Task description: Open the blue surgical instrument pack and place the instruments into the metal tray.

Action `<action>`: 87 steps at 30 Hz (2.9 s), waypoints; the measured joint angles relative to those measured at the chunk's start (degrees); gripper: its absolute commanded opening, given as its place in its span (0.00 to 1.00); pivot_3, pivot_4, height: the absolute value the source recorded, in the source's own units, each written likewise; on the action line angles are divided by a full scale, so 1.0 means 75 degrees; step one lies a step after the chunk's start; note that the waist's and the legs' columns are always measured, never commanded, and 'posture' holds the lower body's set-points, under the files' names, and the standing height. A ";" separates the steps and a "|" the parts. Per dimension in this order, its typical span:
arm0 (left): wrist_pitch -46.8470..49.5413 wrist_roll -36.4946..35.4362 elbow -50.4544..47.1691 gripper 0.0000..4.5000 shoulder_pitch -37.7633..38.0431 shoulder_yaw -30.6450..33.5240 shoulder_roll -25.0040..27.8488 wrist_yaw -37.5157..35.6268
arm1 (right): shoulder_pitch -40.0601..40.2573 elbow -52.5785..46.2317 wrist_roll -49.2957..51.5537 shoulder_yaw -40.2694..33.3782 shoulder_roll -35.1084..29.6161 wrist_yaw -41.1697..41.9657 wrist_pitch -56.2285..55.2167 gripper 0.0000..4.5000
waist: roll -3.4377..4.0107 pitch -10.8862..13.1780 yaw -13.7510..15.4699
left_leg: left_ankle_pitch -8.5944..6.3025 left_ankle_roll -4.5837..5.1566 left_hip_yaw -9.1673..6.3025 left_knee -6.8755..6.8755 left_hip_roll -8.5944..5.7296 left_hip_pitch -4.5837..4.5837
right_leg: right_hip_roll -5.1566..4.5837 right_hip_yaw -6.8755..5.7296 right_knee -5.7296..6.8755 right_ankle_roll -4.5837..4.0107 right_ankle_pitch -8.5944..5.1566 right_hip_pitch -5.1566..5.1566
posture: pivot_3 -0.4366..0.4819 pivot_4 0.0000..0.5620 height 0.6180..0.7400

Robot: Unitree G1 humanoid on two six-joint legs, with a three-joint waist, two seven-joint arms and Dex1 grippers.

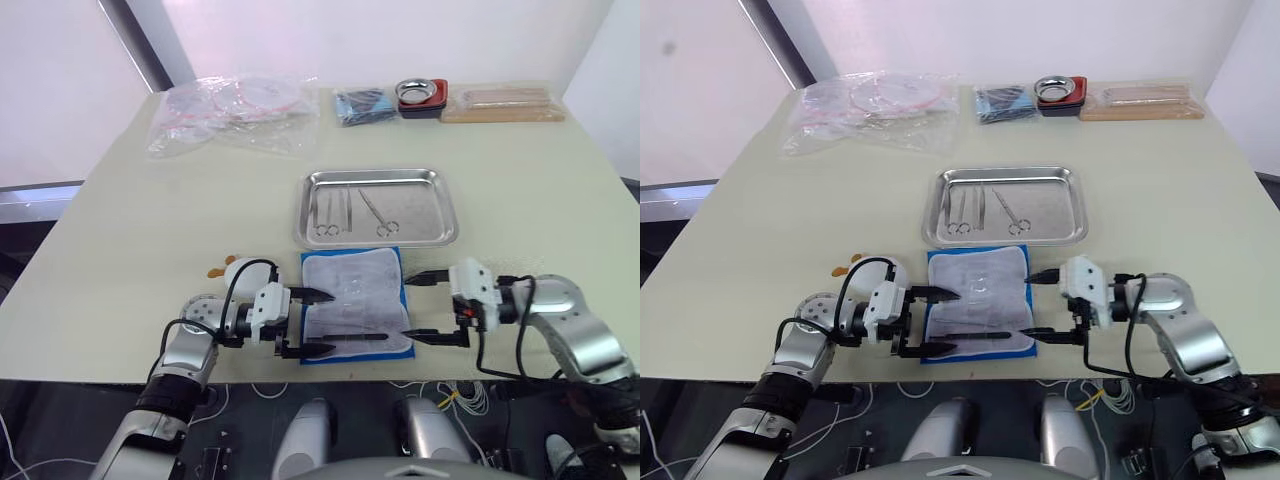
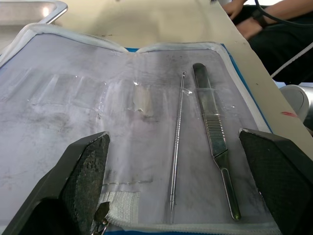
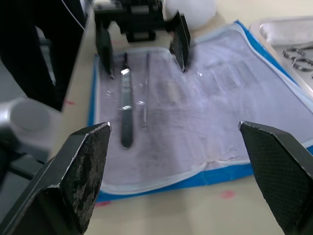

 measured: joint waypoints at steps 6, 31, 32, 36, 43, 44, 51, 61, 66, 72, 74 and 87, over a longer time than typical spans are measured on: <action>0.0004 -0.0008 -0.0007 1.00 -0.0005 -0.0002 0.0022 -0.0084 | -0.0236 0.0437 -0.0560 0.0804 0.0417 -0.0129 -0.0016 0.97 | 0.0010 -0.0007 -0.0006 | 0.0000 0.0000 -0.0002 -0.0009 0.0002 -0.0001 | 0.0003 -0.0001 0.0002 0.0002 0.0001 -0.0002 | 0.48 0.27 1.00; 0.0104 -0.0010 -0.0080 1.00 0.0028 -0.0007 0.0102 -0.0054 | -0.0857 0.0869 -0.0301 0.0907 0.1107 -0.0326 0.0465 0.97 | 0.0000 -0.0011 -0.0024 | 0.0000 0.0000 -0.0001 -0.0005 0.0014 0.0004 | 0.0014 -0.0001 0.0011 0.0002 0.0002 -0.0002 | 0.48 0.27 1.00; 0.0105 -0.0011 -0.0085 1.00 0.0029 -0.0007 0.0100 -0.0055 | -0.0870 0.0907 -0.0387 0.0913 0.1105 -0.0356 0.0428 0.97 | 0.0000 -0.0011 -0.0023 | 0.0000 0.0000 -0.0002 -0.0005 0.0013 0.0004 | 0.0014 -0.0001 0.0011 0.0002 0.0002 -0.0002 | 0.48 0.27 1.00; 0.0105 -0.0010 -0.0087 1.00 0.0029 -0.0006 0.0100 -0.0054 | -0.0867 0.1206 -0.0796 0.1147 0.1004 -0.0373 0.0138 0.97 | 0.0000 -0.0010 -0.0023 | 0.0000 0.0000 -0.0002 -0.0006 0.0013 0.0004 | 0.0014 -0.0001 0.0011 0.0002 0.0002 -0.0003 | 0.48 0.27 1.00; 0.0118 -0.0009 -0.0083 1.00 0.0038 -0.0005 0.0101 -0.0043 | -0.0970 0.1381 -0.1092 0.1198 0.0967 -0.0464 -0.0314 0.97 | -0.0003 -0.0015 -0.0025 | 0.0000 0.0000 0.0001 -0.0004 0.0013 0.0008 | 0.0014 0.0002 0.0012 0.0002 0.0002 0.0000 | 0.48 0.27 1.00; 0.0119 -0.0009 -0.0083 1.00 0.0038 -0.0005 0.0101 -0.0041 | -0.1002 0.1408 -0.1109 0.1200 0.0967 -0.0482 -0.0318 0.97 | -0.0002 -0.0015 -0.0025 | 0.0000 0.0000 0.0002 -0.0004 0.0013 0.0008 | 0.0014 0.0002 0.0012 0.0002 0.0002 0.0000 | 0.48 0.27 1.00; 0.0127 -0.0009 -0.0089 1.00 0.0050 -0.0004 0.0104 -0.0039 | -0.1074 0.1441 -0.1141 0.1240 0.0957 -0.0424 -0.0235 0.97 | -0.0015 -0.0030 -0.0025 | 0.0000 0.0000 0.0001 -0.0005 0.0013 0.0009 | 0.0014 0.0003 0.0012 0.0002 0.0003 0.0001 | 0.48 0.27 1.00; 0.0127 -0.0009 -0.0084 1.00 0.0061 -0.0002 0.0125 -0.0041 | -0.1003 0.1452 -0.1200 0.1472 0.0946 -0.0298 -0.0515 0.58 | -0.0025 -0.0045 -0.0032 | 0.0000 0.0000 0.0001 -0.0006 0.0015 0.0013 | 0.0015 0.0003 0.0013 0.0002 0.0002 0.0004 | 0.48 0.27 1.00; 0.0136 -0.0008 -0.0060 1.00 0.0064 -0.0003 0.0146 -0.0021 | -0.0881 0.1440 -0.1197 0.1661 0.0948 -0.0177 -0.0674 0.06 | -0.0044 -0.0067 -0.0040 | 0.0000 0.0000 0.0002 -0.0005 0.0018 0.0021 | 0.0016 0.0003 0.0013 0.0002 0.0002 0.0009 | 0.48 0.27 1.00; 0.0139 -0.0008 -0.0050 1.00 0.0065 -0.0006 0.0154 -0.0017 | -0.0876 0.1454 -0.1213 0.1710 0.0945 -0.0173 -0.0744 0.01 | -0.0054 -0.0085 -0.0042 | 0.0000 0.0000 0.0001 -0.0005 0.0020 0.0023 | 0.0017 0.0002 0.0014 0.0002 0.0002 0.0011 | 0.48 0.27 1.00; 0.0140 -0.0007 -0.0048 1.00 0.0065 -0.0006 0.0154 -0.0016 | -0.0876 0.1453 -0.1214 0.1710 0.0945 -0.0174 -0.0748 0.01 | -0.0054 -0.0085 -0.0042 | 0.0000 0.0000 0.0001 -0.0005 0.0020 0.0023 | 0.0018 0.0001 0.0014 0.0002 0.0002 0.0011 | 0.48 0.27 1.00; 0.0133 -0.0008 -0.0047 1.00 0.0052 -0.0022 0.0138 -0.0034 | -0.0809 0.1169 -0.1066 0.1651 0.0714 -0.0061 -0.0601 0.01 | -0.0051 -0.0086 -0.0032 | 0.0000 0.0000 0.0002 -0.0005 0.0018 0.0018 | 0.0015 0.0002 0.0011 0.0001 0.0002 0.0010 | 0.48 0.27 1.00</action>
